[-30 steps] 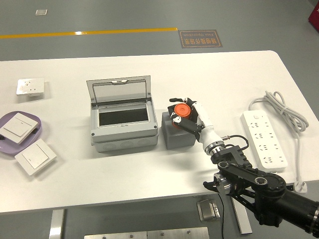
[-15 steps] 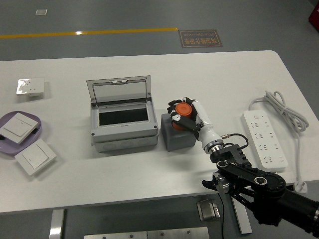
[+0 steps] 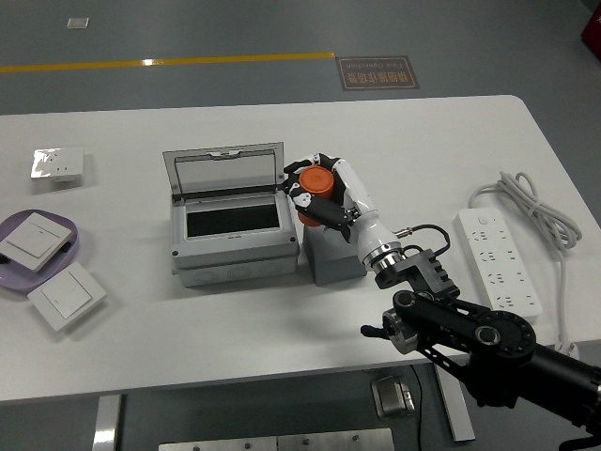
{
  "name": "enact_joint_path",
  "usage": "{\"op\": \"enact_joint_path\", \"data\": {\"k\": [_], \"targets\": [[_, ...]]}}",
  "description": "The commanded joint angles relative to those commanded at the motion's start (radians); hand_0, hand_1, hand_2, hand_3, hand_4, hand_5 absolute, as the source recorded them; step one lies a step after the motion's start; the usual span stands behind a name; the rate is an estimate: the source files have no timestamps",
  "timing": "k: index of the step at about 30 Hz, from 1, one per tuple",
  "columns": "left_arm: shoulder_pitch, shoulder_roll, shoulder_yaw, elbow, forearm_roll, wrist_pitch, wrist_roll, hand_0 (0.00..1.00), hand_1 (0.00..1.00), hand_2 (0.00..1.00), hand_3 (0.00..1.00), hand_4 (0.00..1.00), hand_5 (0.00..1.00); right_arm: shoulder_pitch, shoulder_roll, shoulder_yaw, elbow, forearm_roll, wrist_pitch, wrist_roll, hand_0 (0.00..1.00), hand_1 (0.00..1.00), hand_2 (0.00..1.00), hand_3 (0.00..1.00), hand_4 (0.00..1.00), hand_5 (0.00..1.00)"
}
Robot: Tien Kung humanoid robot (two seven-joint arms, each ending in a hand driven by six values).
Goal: Pick up the cylinder from the cube,place it in the box,flap close box
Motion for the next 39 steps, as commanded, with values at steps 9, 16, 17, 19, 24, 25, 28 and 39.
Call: {"op": "enact_joint_path", "data": {"k": [9,16,17,19,24,25,28,39], "targets": [[-0.001,0.005,0.027,0.004,-0.024,0.000,0.000,0.628,0.656,0.655,0.695,0.769,0.238,0.159,0.064,-0.081,0.053,-0.300,-0.026,-0.284,0.143,0.188,0.273,0.223,0.002,0.002],[-0.002,0.010,0.043,0.005,-0.037,0.000,0.000,0.628,0.656,0.655,0.695,0.767,0.238,0.251,0.128,-0.122,0.058,-0.572,0.124,-0.548,0.075,0.165,0.276,0.234,0.002,0.002],[-0.003,0.011,0.044,0.005,-0.038,0.000,0.000,0.628,0.656,0.655,0.695,0.767,0.238,0.258,0.136,-0.128,0.057,-0.608,0.143,-0.579,0.075,0.165,0.276,0.234,0.002,0.002],[-0.004,0.012,0.046,0.004,-0.039,0.000,0.000,0.628,0.656,0.655,0.695,0.767,0.238,0.269,0.151,-0.141,0.051,-0.684,0.183,-0.639,0.075,0.165,0.276,0.234,0.002,0.002],[-0.009,0.012,0.049,0.004,-0.039,0.001,0.000,0.628,0.656,0.655,0.694,0.765,0.238,0.286,0.185,-0.180,0.009,-0.849,0.246,-0.758,0.087,0.179,0.316,0.256,0.002,0.002],[-0.010,0.012,0.050,0.004,-0.039,0.001,0.000,0.628,0.656,0.655,0.694,0.765,0.238,0.288,0.186,-0.189,-0.008,-0.881,0.252,-0.776,0.087,0.179,0.316,0.256,0.002,0.002],[-0.014,0.012,0.053,0.003,-0.039,0.001,0.000,0.628,0.656,0.654,0.693,0.763,0.236,0.292,0.186,-0.211,-0.059,-0.964,0.263,-0.800,0.136,0.241,0.359,0.276,0.002,0.002],[-0.023,0.010,0.061,0.003,-0.040,0.002,0.000,0.628,0.656,0.654,0.692,0.762,0.237,0.283,0.186,-0.236,-0.166,-1.038,0.259,-0.789,0.644,0.617,0.614,0.636,0.281,0.017]]}}
